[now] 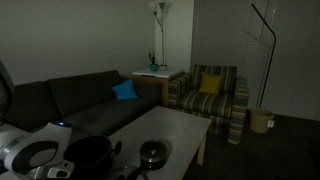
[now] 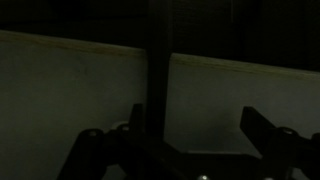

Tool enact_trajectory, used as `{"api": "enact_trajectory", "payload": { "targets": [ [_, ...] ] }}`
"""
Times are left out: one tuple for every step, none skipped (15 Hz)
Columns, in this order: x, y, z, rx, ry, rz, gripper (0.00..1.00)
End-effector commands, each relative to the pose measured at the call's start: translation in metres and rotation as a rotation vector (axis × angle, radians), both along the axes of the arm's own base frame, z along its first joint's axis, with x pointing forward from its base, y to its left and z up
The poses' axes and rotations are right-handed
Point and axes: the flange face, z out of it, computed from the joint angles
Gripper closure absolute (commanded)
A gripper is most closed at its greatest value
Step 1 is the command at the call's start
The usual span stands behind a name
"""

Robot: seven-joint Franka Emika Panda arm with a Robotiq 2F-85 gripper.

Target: Put the black ladle inside the black pot

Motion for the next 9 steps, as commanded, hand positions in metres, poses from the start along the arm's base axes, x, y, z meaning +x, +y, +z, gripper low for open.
{"api": "enact_trajectory", "payload": {
  "targets": [
    [0.001,0.0,0.0,0.0,0.0,0.0,0.0],
    [0.001,0.0,0.0,0.0,0.0,0.0,0.0],
    [0.0,0.004,0.0,0.0,-0.01,-0.015,0.0],
    [-0.002,0.007,0.0,-0.006,-0.02,-0.013,0.0],
    [-0.004,0.011,-0.001,-0.015,-0.029,-0.02,0.0],
    [-0.005,0.014,-0.001,-0.017,-0.032,-0.032,0.0],
    [-0.006,0.017,-0.002,-0.023,-0.035,-0.044,0.0],
    [-0.008,0.019,-0.002,-0.035,-0.038,-0.052,0.0],
    [-0.01,0.022,-0.003,-0.043,-0.04,-0.06,0.0]
  ]
}}
